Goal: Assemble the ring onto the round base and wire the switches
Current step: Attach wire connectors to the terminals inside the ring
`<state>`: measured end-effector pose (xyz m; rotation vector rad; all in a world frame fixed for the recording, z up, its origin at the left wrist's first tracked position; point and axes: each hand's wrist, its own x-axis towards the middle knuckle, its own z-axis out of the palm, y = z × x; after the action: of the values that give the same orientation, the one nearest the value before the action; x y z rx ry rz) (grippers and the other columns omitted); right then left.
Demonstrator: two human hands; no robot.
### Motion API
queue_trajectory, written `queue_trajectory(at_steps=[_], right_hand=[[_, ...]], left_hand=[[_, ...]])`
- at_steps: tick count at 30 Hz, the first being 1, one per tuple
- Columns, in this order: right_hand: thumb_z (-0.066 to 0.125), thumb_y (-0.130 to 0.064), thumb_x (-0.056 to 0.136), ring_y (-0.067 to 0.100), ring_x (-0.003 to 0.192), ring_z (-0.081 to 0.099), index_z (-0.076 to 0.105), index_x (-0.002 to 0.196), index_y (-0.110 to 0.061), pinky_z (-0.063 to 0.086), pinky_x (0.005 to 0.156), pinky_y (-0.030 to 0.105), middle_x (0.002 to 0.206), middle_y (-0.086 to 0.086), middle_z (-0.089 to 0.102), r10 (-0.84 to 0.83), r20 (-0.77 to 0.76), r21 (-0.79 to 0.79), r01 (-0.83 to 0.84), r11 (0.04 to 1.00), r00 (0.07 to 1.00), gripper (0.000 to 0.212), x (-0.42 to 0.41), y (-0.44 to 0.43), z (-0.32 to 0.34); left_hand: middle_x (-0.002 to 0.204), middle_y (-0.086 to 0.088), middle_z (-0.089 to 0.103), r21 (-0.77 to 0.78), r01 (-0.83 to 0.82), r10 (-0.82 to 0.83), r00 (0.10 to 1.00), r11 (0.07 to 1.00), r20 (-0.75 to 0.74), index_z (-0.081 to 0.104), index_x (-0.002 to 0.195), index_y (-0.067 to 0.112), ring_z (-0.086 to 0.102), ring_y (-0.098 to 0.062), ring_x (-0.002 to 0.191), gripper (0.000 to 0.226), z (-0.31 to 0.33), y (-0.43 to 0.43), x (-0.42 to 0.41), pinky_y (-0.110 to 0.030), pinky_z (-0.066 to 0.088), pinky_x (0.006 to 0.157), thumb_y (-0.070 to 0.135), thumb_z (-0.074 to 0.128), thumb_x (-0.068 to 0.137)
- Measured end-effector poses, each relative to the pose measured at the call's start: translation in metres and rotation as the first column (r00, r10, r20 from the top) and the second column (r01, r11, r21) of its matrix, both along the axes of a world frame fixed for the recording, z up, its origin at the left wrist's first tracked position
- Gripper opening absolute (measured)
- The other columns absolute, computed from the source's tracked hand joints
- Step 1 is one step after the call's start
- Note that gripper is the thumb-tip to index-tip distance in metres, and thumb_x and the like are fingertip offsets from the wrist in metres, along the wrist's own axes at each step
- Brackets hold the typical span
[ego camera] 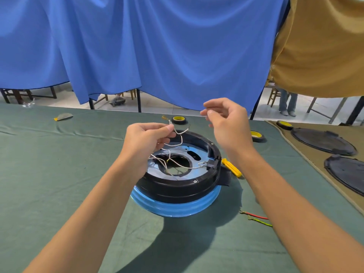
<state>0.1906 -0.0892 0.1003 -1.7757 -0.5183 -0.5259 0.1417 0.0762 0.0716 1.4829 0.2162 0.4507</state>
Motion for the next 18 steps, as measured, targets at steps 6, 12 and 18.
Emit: queue_trajectory(at_steps=[6, 12, 18], right_hand=[[0.059, -0.021, 0.094, 0.000, 0.082, 0.057, 0.072, 0.103, -0.016, 0.042, 0.075, 0.008, 0.087, -0.013, 0.065, 0.113, 0.066, -0.370, -0.081, 0.926, 0.991, 0.017, -0.004, 0.033, -0.015], [0.065, -0.019, 0.091, 0.007, 0.081, 0.065, 0.076, 0.096, -0.014, 0.054, 0.076, 0.025, 0.080, -0.008, 0.070, 0.128, -0.077, -0.277, -0.144, 0.950, 0.989, 0.014, 0.004, 0.047, -0.020], [0.065, -0.017, 0.091, -0.002, 0.071, 0.063, 0.075, 0.092, -0.016, 0.049, 0.073, 0.020, 0.067, -0.012, 0.068, 0.061, -0.185, -0.412, -0.134, 0.901, 0.981, 0.011, 0.018, 0.050, -0.028]], left_hand=[[0.074, -0.002, 0.076, 0.121, 0.034, -0.036, 0.999, 0.992, 0.015, 0.078, 0.083, 0.014, 0.071, -0.011, 0.071, 0.006, -0.004, -0.003, 0.002, -0.023, 0.053, 0.067, 0.015, 0.073, 0.086], [0.073, 0.004, 0.075, 0.429, -0.024, 0.030, 1.000, 0.903, -0.007, 0.075, 0.077, 0.026, 0.071, -0.015, 0.079, 0.006, -0.005, 0.009, 0.001, -0.031, 0.055, 0.075, 0.024, 0.079, 0.080], [0.116, 0.000, 0.067, 0.683, -0.179, 0.245, 0.970, 0.709, 0.000, 0.061, 0.122, 0.019, 0.061, -0.017, 0.107, 0.038, -0.014, 0.042, 0.008, -0.030, 0.046, 0.091, 0.035, 0.069, 0.088]])
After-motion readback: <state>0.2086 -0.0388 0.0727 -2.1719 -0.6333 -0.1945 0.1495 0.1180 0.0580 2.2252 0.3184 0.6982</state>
